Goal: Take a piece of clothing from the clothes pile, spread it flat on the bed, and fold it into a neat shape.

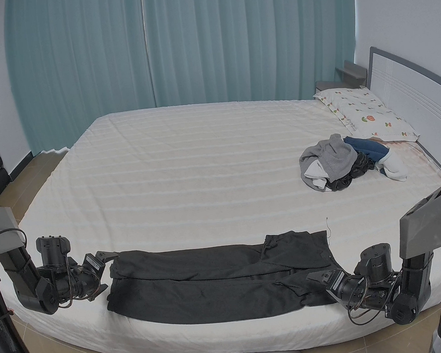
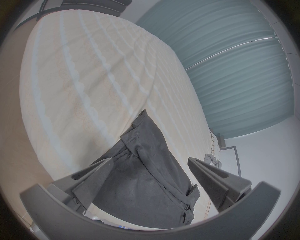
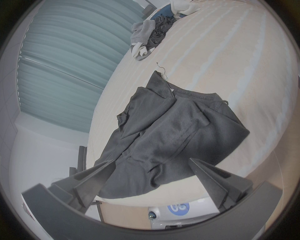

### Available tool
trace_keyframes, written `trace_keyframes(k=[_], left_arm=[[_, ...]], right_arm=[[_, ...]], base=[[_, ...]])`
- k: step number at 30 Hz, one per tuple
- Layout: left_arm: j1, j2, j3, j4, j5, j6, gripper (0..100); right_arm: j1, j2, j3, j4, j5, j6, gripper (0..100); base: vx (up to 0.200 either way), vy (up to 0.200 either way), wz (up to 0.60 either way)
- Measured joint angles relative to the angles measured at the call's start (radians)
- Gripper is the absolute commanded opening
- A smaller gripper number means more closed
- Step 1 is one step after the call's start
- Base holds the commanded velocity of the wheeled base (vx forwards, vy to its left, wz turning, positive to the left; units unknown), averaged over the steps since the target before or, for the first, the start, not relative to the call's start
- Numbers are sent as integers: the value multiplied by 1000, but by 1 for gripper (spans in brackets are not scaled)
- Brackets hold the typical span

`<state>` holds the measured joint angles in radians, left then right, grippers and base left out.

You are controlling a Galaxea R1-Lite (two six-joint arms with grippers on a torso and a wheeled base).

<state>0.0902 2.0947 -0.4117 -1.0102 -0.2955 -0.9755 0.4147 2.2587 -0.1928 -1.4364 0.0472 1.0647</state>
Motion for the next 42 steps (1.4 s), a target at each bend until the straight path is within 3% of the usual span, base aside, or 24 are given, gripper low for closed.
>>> trace_keyframes(k=[8,28,29,34,42], left_arm=[[-5,23,27,-49,2,6,100],[-10,37,31,-54,4,10,100],[-10,37,31,-54,4,10,100],[-11,37,31,-54,4,10,100],[-11,38,31,-54,4,10,100]], right_arm=[[-18,61,-33,-76,-22,-2,100],[-17,124,-53,-80,-47,-7,100],[-17,126,-57,-80,-52,-7,0],[-21,140,-84,-80,-103,-8,0],[-9,145,-79,-82,-109,-4,0]], base=[[0,0,0],[0,0,0],[0,0,0],[0,0,0],[0,0,0]])
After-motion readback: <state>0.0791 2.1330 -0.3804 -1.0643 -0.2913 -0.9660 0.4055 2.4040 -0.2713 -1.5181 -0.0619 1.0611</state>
